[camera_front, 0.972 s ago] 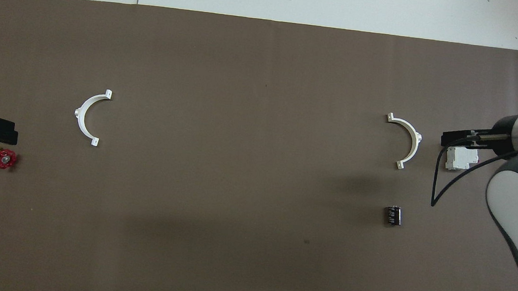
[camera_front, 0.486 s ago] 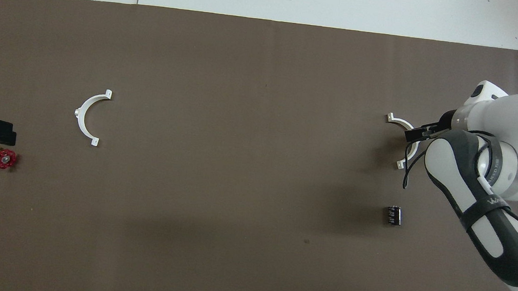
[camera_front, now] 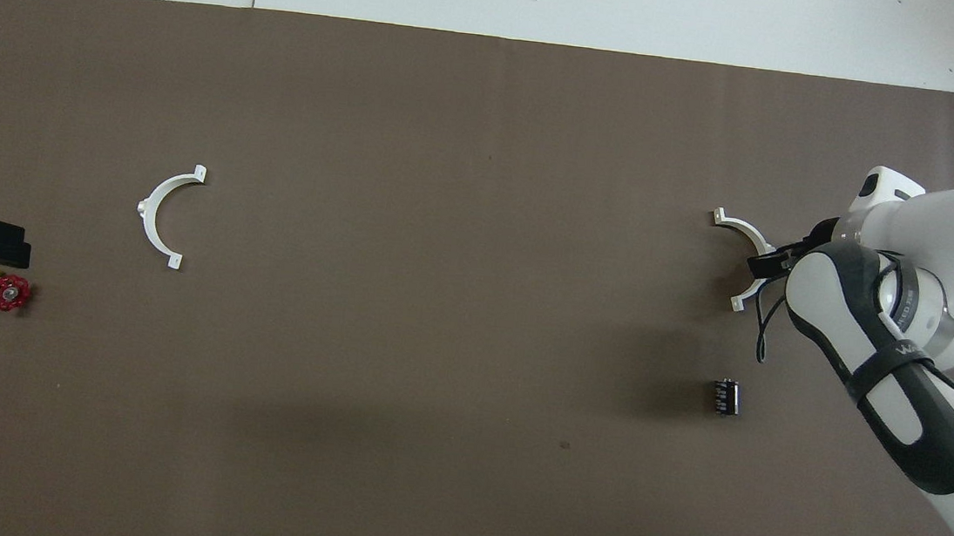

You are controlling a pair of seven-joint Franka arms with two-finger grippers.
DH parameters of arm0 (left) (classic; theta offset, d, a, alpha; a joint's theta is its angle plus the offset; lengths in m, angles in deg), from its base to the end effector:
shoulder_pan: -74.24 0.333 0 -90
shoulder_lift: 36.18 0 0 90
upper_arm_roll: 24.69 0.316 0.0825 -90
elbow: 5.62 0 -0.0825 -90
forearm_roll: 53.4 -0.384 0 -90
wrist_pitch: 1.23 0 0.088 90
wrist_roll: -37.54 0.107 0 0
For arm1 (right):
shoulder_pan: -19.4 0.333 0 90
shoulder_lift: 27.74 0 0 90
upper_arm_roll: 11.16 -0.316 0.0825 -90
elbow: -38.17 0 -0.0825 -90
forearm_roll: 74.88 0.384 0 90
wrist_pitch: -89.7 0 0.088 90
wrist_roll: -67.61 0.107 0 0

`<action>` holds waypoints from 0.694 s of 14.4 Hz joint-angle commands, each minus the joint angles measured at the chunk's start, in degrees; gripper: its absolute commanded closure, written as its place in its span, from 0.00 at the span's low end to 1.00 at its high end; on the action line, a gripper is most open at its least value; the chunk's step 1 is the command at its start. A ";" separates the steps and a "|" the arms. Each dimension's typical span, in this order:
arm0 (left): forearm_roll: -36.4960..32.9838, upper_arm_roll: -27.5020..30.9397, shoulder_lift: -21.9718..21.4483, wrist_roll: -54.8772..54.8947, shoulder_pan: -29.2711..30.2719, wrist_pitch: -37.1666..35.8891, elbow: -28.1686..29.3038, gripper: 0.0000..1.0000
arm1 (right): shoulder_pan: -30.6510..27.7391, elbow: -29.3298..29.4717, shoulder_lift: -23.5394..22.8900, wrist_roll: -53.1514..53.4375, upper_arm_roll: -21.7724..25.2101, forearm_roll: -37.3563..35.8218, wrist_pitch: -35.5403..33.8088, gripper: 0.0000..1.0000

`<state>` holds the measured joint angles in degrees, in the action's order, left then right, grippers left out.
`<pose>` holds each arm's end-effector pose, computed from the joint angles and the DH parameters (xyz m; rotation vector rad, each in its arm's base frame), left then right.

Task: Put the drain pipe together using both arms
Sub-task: 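Grasp the white half-ring with the right gripper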

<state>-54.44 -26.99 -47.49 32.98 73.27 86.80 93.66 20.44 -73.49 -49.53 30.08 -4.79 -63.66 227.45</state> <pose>0.4871 -0.0279 0.6481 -3.1155 -0.0373 -0.0041 0.6231 -0.0535 0.2929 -3.0050 -0.6587 -0.1679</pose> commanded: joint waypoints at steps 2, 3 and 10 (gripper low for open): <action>0.87 0.01 -0.99 0.51 0.27 -0.22 0.56 0.00 | 0.28 -2.68 1.04 -1.58 -0.31 1.88 1.90 0.11; 0.87 0.10 -0.99 0.51 0.35 -0.22 0.56 0.00 | 0.28 -2.86 1.04 -1.93 -0.31 1.88 2.60 0.14; 0.87 0.10 -1.08 0.25 0.27 -0.22 0.65 0.00 | 0.72 -2.16 0.69 -1.41 -0.31 1.61 2.62 1.00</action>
<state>-54.44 -26.87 -47.49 32.98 73.27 86.80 93.66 20.80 -74.86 -49.31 29.89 -4.92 -63.65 229.57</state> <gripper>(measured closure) 0.000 0.758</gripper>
